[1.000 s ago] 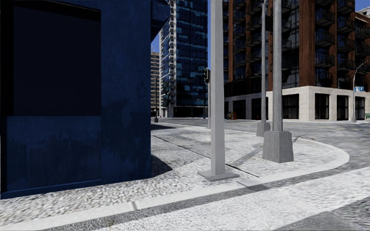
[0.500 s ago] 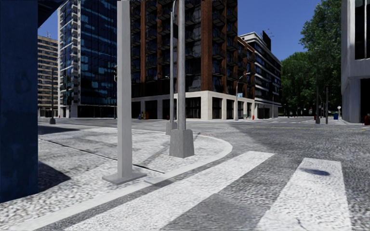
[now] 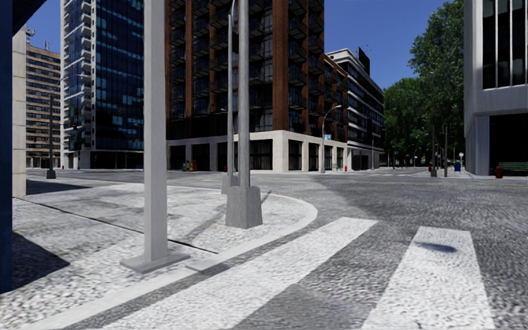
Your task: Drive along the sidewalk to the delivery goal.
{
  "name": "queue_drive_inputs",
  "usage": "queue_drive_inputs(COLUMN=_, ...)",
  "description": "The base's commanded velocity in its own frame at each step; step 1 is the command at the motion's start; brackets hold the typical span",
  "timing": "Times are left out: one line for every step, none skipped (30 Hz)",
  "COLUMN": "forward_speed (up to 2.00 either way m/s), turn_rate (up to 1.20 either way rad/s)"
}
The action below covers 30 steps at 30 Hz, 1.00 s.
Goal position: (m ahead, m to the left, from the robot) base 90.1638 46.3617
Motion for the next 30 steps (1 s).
queue_drive_inputs(forward_speed=0.87, turn_rate=0.0)
queue_drive_inputs(forward_speed=0.87, turn_rate=0.0)
queue_drive_inputs(forward_speed=0.87, turn_rate=0.0)
queue_drive_inputs(forward_speed=0.87, turn_rate=0.0)
queue_drive_inputs(forward_speed=0.87, turn_rate=0.0)
queue_drive_inputs(forward_speed=0.87, turn_rate=0.0)
queue_drive_inputs(forward_speed=0.87, turn_rate=0.0)
queue_drive_inputs(forward_speed=0.87, turn_rate=0.0)
queue_drive_inputs(forward_speed=0.87, turn_rate=0.0)
queue_drive_inputs(forward_speed=0.88, turn_rate=0.0)
queue_drive_inputs(forward_speed=0.88, turn_rate=0.0)
queue_drive_inputs(forward_speed=0.88, turn_rate=-0.42)
queue_drive_inputs(forward_speed=0.88, turn_rate=-0.93)
queue_drive_inputs(forward_speed=0.88, turn_rate=-0.93)
queue_drive_inputs(forward_speed=0.83, turn_rate=-1.2)
queue_drive_inputs(forward_speed=0.57, turn_rate=-1.2)
queue_drive_inputs(forward_speed=0.31, turn_rate=-1.2)
queue_drive_inputs(forward_speed=0.18, turn_rate=-1.2)
queue_drive_inputs(forward_speed=0.06, turn_rate=-1.2)
queue_drive_inputs(forward_speed=0.06, turn_rate=-1.2)
queue_drive_inputs(forward_speed=0.01, turn_rate=-1.2)
queue_drive_inputs(forward_speed=0.0, turn_rate=-1.16)
queue_drive_inputs(forward_speed=0.0, turn_rate=-0.04)
queue_drive_inputs(forward_speed=0.01, turn_rate=0.0)
queue_drive_inputs(forward_speed=0.01, turn_rate=0.0)
queue_drive_inputs(forward_speed=0.09, turn_rate=0.0)
queue_drive_inputs(forward_speed=0.16, turn_rate=0.0)
queue_drive_inputs(forward_speed=0.29, turn_rate=0.0)
queue_drive_inputs(forward_speed=0.44, turn_rate=0.0)
queue_drive_inputs(forward_speed=0.44, turn_rate=0.0)
